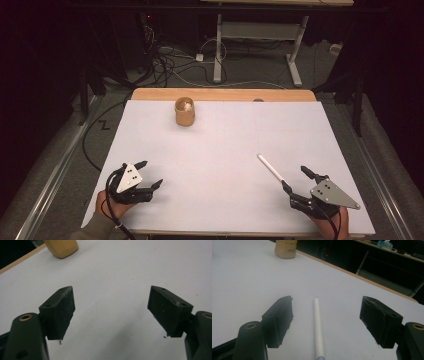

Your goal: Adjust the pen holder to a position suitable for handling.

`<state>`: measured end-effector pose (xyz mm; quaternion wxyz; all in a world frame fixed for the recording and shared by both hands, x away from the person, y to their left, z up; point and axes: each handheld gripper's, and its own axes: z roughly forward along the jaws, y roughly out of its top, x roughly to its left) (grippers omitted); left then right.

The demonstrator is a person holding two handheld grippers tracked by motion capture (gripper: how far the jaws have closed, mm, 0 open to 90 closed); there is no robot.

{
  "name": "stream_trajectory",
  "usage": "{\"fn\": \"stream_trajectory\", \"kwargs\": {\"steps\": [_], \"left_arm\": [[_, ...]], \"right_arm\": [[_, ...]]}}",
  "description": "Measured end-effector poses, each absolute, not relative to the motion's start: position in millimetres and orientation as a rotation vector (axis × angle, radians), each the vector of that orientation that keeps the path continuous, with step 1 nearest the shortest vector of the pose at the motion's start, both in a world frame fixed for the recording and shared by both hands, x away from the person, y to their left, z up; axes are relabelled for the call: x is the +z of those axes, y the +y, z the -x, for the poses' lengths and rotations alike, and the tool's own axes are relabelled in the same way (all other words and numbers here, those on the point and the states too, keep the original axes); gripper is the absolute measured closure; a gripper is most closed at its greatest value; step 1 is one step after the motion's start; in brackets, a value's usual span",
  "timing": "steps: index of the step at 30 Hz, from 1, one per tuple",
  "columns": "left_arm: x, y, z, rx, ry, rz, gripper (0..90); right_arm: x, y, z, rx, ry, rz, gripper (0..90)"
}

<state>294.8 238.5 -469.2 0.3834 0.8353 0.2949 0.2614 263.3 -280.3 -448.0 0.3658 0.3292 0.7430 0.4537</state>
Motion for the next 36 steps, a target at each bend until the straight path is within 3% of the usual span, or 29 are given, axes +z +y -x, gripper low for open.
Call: {"fn": "stream_trajectory", "kwargs": {"steps": [13,22,36], "left_arm": [[-468.9,238.1,-295.3,0.646,0.723,-2.171,21.9],[-462.8,233.2,-315.7,0.585,0.705,-2.249,22.0],[-442.4,228.0,-368.1,0.587,0.764,-2.144,22.6]], "right_arm": [[-452.1,-272.5,-264.7,1.122,1.965,-0.804,26.9],[-455.2,-272.3,-267.3,1.113,1.990,-0.801,27.1],[-457.8,-268.3,-267.6,1.106,2.016,-0.796,26.8]]}}
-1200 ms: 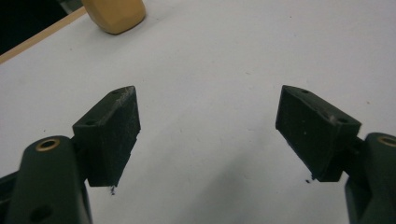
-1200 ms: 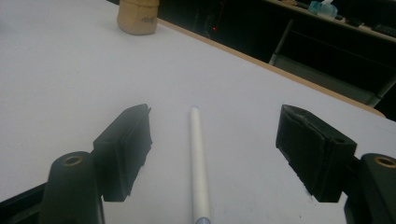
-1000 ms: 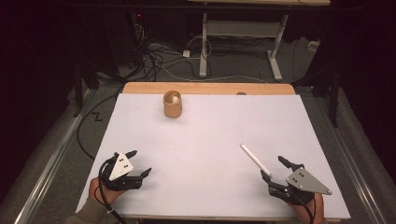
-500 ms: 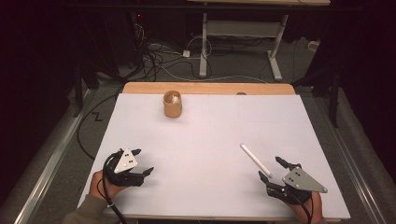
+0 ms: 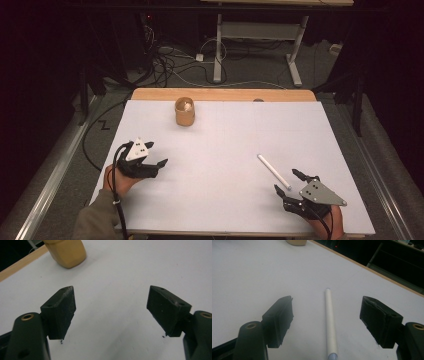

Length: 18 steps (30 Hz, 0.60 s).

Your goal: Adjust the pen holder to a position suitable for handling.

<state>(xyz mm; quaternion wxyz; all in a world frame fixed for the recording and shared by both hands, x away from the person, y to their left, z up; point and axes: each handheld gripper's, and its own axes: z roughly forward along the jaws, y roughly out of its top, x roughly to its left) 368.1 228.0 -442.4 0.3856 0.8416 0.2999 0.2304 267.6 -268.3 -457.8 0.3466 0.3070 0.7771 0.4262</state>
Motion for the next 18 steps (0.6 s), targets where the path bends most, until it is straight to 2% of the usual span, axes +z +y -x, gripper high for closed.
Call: {"fn": "stream_trajectory", "kwargs": {"steps": [8,18], "left_arm": [[-420.1,206.7,-423.0,0.603,0.816,-2.101,23.0],[-418.0,174.2,-484.9,0.615,0.905,-2.054,22.3]], "right_arm": [[-459.0,-269.0,-268.4,1.104,2.016,-0.797,26.7],[-460.2,-268.1,-268.6,1.110,2.017,-0.788,26.6]]}}
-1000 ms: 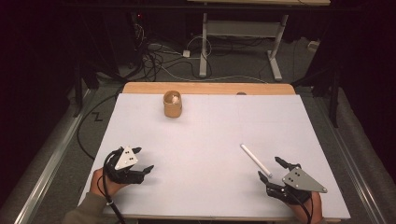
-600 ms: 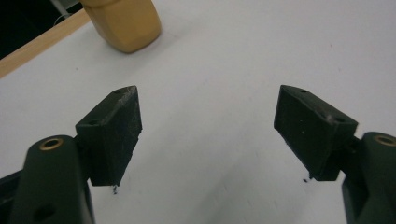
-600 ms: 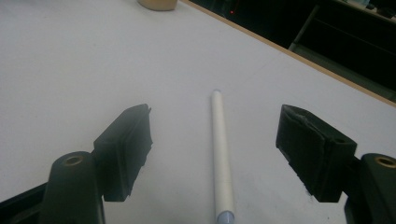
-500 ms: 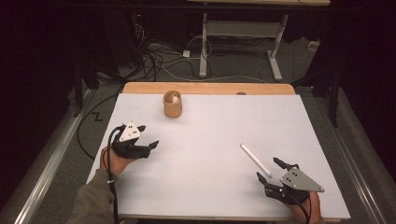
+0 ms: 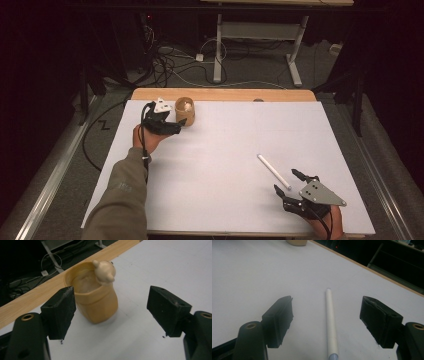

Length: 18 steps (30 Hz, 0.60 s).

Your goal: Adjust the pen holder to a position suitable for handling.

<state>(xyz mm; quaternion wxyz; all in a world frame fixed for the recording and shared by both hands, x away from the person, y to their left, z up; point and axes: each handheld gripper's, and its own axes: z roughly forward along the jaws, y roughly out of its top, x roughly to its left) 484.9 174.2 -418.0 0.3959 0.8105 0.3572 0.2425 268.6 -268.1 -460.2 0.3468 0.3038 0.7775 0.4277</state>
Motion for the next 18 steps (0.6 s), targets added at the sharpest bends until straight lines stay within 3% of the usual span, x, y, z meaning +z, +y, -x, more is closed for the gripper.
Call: {"fn": "stream_trajectory", "kwargs": {"steps": [9,18], "left_arm": [[-424.8,153.4,-526.7,0.574,0.963,-2.070,23.7],[-439.4,151.9,-549.5,0.483,1.032,-2.065,38.3]], "right_arm": [[-459.9,-268.4,-268.7,1.140,2.022,-0.806,26.7],[-463.4,-264.8,-269.6,1.134,2.042,-0.798,27.3]]}}
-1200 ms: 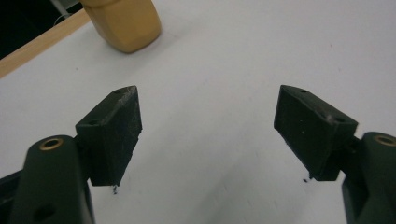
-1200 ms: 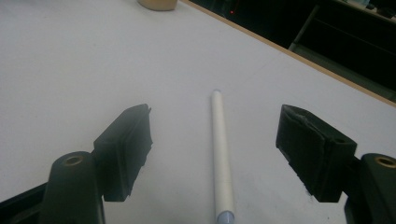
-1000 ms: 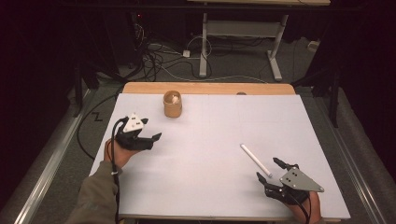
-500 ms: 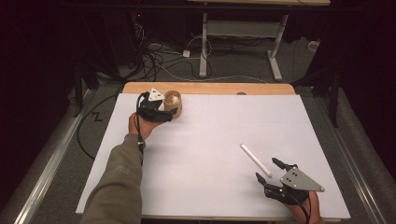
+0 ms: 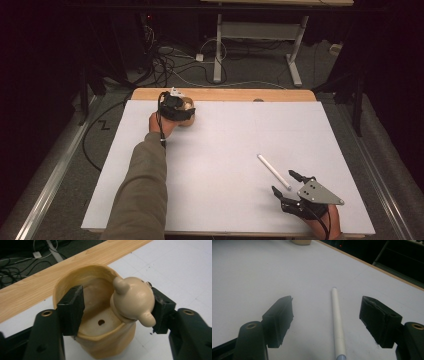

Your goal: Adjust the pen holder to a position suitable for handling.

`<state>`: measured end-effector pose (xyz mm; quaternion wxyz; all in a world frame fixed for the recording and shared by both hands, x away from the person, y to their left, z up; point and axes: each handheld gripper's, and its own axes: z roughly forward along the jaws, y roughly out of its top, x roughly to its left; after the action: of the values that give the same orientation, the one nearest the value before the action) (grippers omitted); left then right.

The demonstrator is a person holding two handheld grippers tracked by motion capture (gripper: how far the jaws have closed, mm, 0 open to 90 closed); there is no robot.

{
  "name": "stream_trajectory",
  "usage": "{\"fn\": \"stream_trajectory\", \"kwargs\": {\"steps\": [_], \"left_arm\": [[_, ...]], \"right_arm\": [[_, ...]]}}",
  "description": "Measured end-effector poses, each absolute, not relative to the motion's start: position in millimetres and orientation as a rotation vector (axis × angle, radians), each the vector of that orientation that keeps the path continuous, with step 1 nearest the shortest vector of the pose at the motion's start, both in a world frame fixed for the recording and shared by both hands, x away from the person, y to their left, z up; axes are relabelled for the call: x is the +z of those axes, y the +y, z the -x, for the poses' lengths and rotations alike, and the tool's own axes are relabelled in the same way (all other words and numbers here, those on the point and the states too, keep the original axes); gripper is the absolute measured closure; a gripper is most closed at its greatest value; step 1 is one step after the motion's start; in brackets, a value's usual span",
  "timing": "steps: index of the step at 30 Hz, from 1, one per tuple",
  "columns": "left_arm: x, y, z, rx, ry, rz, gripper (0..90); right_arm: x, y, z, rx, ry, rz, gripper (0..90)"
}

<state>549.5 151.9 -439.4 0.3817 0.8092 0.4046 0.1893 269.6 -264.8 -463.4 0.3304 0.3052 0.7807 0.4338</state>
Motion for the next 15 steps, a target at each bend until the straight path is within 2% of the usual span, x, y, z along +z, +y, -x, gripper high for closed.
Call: {"fn": "stream_trajectory", "kwargs": {"steps": [2,6,8,15], "left_arm": [[-441.3,150.1,-550.3,0.476,1.037,-2.058,39.9],[-445.1,145.7,-549.5,0.439,1.023,-2.054,53.3],[-445.2,143.6,-548.3,0.464,1.011,-2.061,58.4],[-445.9,141.1,-544.5,0.510,1.023,-2.057,59.9]], "right_arm": [[-463.7,-264.3,-269.7,1.135,2.044,-0.799,27.3],[-465.2,-262.4,-269.9,1.131,2.059,-0.789,27.7],[-465.7,-261.5,-269.8,1.126,2.066,-0.786,27.9],[-465.3,-262.4,-270.0,1.134,2.065,-0.787,28.8]]}}
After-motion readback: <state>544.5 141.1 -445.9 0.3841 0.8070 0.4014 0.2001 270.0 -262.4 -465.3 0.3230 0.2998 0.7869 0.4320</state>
